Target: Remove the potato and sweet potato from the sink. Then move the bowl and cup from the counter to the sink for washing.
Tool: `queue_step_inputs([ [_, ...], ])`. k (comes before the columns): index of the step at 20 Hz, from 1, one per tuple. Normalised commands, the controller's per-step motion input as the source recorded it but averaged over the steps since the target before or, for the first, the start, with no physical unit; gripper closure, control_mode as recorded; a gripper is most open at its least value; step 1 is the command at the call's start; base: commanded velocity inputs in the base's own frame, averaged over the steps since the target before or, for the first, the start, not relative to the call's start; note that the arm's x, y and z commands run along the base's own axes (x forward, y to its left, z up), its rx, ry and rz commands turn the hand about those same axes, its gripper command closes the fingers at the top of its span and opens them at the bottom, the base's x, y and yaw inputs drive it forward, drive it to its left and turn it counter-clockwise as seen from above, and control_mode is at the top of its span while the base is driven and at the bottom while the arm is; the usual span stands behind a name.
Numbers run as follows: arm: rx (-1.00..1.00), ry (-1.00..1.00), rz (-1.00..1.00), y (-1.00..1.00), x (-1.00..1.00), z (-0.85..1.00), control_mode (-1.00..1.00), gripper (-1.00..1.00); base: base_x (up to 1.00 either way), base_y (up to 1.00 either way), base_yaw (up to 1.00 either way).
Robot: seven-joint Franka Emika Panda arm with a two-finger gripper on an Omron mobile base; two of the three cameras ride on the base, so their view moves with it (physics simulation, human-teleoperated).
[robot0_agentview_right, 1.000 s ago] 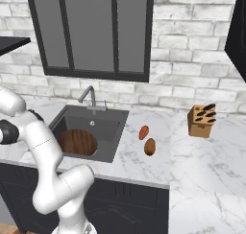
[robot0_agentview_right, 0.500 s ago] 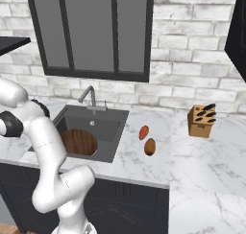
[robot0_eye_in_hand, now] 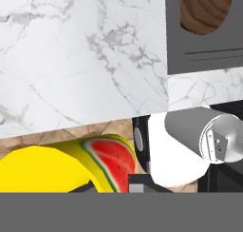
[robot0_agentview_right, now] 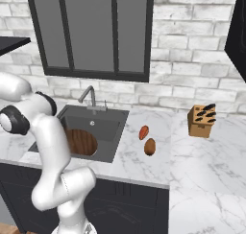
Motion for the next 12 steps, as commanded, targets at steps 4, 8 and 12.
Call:
queue_step_inputs([
  [4, 0.0, -0.16, -0.01, -0.4, -0.13, 0.13, -1.0, 1.0, 0.0, 0.0, 0.0],
  [8, 0.0, -0.14, -0.01, -0.43, -0.08, 0.13, -1.0, 1.0, 0.0, 0.0, 0.0],
  [12, 0.0, -0.05, -0.02, -0.43, 0.0, 0.16, -1.0, 1.0, 0.0, 0.0, 0.0],
])
